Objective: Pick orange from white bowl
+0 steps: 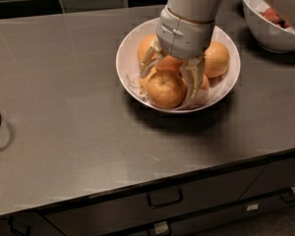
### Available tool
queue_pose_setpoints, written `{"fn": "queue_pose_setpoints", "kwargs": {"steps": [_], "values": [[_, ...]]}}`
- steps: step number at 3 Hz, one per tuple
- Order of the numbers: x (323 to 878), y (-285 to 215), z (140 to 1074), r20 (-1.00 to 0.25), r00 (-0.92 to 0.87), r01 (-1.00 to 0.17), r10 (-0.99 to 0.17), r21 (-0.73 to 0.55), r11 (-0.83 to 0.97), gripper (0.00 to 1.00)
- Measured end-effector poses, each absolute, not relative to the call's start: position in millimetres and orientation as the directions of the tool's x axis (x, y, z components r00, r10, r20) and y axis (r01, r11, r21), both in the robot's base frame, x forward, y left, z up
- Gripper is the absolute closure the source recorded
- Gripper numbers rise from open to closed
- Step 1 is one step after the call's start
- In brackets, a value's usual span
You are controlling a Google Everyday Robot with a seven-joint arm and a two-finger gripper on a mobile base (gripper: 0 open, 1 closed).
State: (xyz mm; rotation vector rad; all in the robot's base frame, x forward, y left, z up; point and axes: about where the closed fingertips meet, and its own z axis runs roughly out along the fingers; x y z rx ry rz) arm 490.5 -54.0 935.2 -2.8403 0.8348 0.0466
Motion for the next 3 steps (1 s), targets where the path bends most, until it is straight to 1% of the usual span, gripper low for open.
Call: {"fn": "queue_pose_setpoints", "kwargs": {"steps": [1,2,3], "values": [[492.1,-52.3,931.3,-0.090,0.844,-0.536,-0.529,-0.158,-0.829,0.33],[493.4,-49.4,926.5,-0.102,0.847,-0.531,-0.521,-0.153,-0.834,0.38],[493.2,-48.6,924.4,-0.106,0.848,-0.530,-0.519,-0.151,-0.834,0.36]]}}
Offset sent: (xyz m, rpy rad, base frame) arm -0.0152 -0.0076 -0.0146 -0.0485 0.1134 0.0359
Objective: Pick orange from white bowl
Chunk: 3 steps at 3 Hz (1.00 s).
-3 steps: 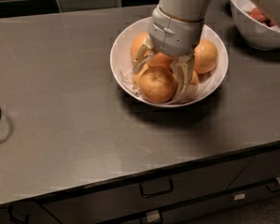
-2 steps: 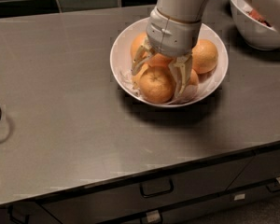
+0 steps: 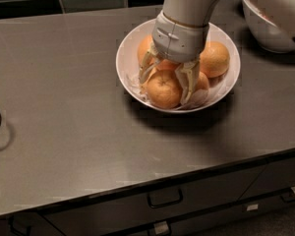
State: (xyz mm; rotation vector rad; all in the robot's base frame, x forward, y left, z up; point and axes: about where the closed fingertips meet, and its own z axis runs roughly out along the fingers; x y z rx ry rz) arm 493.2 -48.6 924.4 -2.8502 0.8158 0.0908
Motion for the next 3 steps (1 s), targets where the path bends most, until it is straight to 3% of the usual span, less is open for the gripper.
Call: {"fn": "queue_pose_setpoints", "kwargs": {"steps": [3], "values": [[484.5,-47.5,909.0,-0.146,0.844,-0.533,-0.516,-0.136,-0.835,0.37]]}}
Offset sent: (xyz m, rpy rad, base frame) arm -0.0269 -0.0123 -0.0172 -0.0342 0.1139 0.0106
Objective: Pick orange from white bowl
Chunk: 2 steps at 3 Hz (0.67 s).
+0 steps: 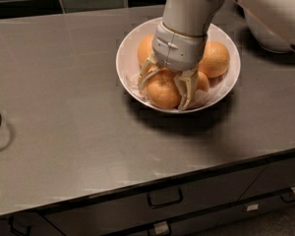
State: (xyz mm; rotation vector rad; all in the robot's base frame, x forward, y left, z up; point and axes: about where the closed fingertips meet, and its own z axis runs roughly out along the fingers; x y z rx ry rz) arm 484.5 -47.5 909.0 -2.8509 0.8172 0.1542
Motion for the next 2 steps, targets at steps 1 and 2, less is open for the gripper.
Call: {"fn": "queue_pose_setpoints", "kwargs": {"steps": [1,2], "values": [[483.1,-47.6,906.3,-0.152,0.844,-0.534,-0.515,-0.130,-0.836,0.37],[482.6,-47.5,907.3,-0.154,0.843,-0.533,-0.515,-0.127,-0.836,0.37]]}}
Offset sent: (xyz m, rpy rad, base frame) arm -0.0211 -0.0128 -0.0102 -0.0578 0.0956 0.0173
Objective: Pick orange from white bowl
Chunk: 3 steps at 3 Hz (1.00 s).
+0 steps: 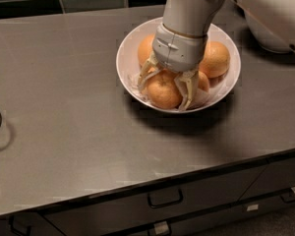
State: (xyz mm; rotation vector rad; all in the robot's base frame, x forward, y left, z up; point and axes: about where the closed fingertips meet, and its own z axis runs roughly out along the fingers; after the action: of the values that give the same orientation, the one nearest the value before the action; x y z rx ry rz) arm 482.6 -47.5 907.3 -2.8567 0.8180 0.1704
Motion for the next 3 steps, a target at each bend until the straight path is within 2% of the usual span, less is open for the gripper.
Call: {"fn": "queue_pose_setpoints", "kwargs": {"steps": [1,3], "values": [[482.6,-45.5,907.5,-0.149,0.844,-0.533,-0.516,-0.111,-0.839,0.55],[485.4,-44.1,906.0,-0.123,0.837,-0.545,-0.534,-0.088,-0.834,0.99]]}}
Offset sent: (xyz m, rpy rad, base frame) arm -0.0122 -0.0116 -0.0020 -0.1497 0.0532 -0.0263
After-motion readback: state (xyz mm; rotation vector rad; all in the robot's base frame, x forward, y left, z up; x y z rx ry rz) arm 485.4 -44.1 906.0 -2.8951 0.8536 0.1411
